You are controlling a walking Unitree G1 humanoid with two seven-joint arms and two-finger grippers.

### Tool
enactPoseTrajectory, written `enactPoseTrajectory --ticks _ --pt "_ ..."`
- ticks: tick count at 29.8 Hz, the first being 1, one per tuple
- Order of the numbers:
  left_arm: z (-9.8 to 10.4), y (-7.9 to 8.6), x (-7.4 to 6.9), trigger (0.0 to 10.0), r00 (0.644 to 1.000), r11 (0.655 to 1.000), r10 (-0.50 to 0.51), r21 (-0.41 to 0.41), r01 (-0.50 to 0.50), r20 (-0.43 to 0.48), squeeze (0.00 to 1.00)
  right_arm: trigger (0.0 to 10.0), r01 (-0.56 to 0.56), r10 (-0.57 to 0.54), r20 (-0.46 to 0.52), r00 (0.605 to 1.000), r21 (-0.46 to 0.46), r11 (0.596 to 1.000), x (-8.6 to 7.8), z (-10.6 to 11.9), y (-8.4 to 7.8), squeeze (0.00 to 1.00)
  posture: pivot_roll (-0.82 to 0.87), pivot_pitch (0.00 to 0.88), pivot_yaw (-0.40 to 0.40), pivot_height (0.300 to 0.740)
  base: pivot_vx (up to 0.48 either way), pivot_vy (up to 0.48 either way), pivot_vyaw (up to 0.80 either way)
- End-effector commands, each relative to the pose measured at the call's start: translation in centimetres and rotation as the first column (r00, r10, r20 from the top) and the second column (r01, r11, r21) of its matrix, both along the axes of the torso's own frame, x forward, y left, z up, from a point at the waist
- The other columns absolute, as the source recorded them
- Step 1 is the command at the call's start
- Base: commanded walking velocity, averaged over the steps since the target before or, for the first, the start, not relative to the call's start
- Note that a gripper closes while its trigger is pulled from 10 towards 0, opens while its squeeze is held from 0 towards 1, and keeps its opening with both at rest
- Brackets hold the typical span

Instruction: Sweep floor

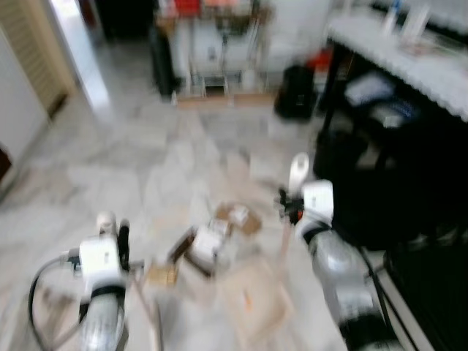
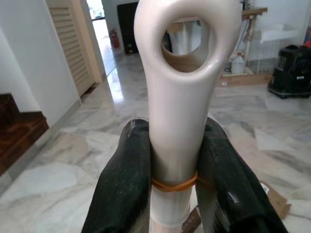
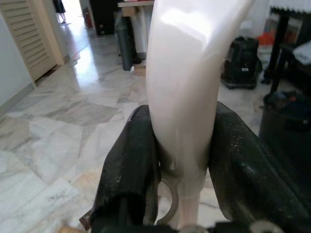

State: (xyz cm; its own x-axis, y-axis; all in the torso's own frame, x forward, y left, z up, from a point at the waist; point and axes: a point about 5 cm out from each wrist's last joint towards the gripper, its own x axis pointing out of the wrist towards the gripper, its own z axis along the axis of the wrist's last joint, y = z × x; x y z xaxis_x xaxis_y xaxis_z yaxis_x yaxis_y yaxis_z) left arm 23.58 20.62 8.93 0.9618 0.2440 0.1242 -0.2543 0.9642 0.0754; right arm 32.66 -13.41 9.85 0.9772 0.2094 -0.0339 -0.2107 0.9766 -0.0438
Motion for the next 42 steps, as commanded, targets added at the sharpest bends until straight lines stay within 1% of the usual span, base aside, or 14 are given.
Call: enactPoseTrajectory --ticks 1,14,28,38,42 --pt "1.1 -0.6 0.4 10.0 0.998 1.0 -0.026 -0.001 0.026 0.053 0.0 10.0 0.019 -0.019 0.043 0.999 -0.003 1.0 0.5 0.9 -0.5 0.0 -0.25 0.0 0.062 0.74 0.326 0.0 0.0" --pt "1.1 -0.6 0.3 10.0 0.998 1.0 -0.022 0.0 0.023 0.052 0.0 10.0 0.044 -0.044 0.027 0.999 -0.004 0.999 0.9 0.7 -0.7 0.0 -0.24 0.0 0.054 0.74 0.329 0.0 0.0" --pt "1.3 -0.5 0.6 10.0 0.998 1.0 -0.023 0.0 0.023 0.056 0.0 10.0 0.086 -0.086 0.008 0.996 -0.01 0.996 1.6 0.5 -1.3 0.0 -0.24 0.0 0.054 0.74 0.329 0.0 0.0" --pt "1.3 -0.5 0.6 10.0 0.998 1.0 -0.02 -0.002 0.021 0.059 0.0 10.0 0.089 -0.089 0.011 0.996 -0.011 0.996 1.9 0.5 -1.3 0.0 -0.24 0.0 0.049 0.74 0.329 0.0 0.0" --pt "1.3 -0.6 0.6 10.0 0.997 1.0 -0.031 -0.004 0.031 0.067 0.0 10.0 0.084 -0.084 0.01 0.996 -0.013 0.996 1.9 0.4 -1.2 0.0 -0.24 0.0 0.049 0.74 0.068 0.0 0.0"
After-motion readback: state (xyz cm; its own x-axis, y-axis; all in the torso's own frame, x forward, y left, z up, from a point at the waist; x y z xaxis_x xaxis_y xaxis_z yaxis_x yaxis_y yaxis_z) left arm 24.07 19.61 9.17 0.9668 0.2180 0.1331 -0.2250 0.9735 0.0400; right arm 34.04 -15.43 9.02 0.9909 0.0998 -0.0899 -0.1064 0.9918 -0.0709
